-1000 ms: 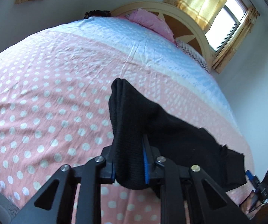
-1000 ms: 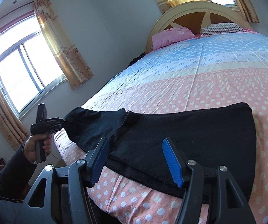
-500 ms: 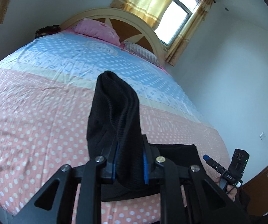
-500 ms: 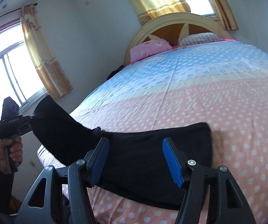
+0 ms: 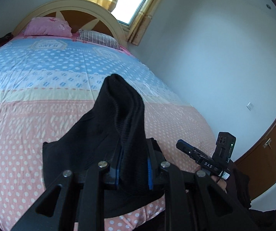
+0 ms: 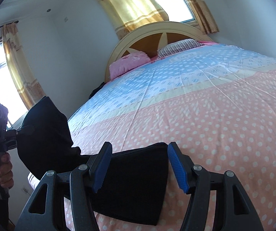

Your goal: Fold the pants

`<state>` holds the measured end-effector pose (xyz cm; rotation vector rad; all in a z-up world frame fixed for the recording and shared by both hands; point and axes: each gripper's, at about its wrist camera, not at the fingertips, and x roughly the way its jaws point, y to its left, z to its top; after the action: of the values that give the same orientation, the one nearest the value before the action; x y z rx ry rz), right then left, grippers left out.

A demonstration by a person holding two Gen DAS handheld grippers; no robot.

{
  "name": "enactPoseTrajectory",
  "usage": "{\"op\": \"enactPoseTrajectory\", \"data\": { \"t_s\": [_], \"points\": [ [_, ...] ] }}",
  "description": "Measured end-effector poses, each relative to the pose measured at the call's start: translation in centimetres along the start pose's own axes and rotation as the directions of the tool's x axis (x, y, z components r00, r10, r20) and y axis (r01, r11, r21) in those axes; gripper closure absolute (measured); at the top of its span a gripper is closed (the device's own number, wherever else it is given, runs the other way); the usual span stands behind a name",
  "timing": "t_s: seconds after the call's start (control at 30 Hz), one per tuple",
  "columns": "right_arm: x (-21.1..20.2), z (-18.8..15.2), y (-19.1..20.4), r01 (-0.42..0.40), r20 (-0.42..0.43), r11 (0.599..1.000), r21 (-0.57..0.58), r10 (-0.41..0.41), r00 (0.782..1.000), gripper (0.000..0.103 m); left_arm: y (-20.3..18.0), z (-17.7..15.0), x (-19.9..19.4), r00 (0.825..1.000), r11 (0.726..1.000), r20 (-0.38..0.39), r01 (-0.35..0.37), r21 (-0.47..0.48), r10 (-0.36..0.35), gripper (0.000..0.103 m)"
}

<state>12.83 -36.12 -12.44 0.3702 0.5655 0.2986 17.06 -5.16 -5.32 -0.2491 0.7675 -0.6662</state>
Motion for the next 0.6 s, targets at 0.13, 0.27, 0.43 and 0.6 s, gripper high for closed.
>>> {"op": "enactPoseTrajectory", "data": {
  "t_s": [0.13,0.27,0.43,0.6],
  "points": [
    [0.4,0.1,-1.0,0.013,-0.012,1.000,0.026,-0.013,1.000,0.041,-1.3,-0.3,3.7,0.997,1.000,-0.072,0.000,0.030,0.002,0.082],
    [0.6,0.0,-2.0,0.017,-0.025,0.998,0.061,-0.016,1.000,0.041,-2.0,-1.4,8.1,0.988,0.998,-0.153,-0.020,0.060,0.029,0.082],
    [1.3,-0.2,-3.3,0.031,-0.045,0.994,0.104,-0.027,0.999,0.041,-3.3,-3.9,12.3,0.964,0.993,-0.254,-0.053,0.107,0.079,0.082],
    [1.8,-0.5,-4.1,0.022,-0.069,0.989,0.145,-0.012,0.998,0.041,-4.9,-4.9,14.4,0.951,0.983,-0.283,-0.080,0.165,0.125,0.082]
  ]
}}
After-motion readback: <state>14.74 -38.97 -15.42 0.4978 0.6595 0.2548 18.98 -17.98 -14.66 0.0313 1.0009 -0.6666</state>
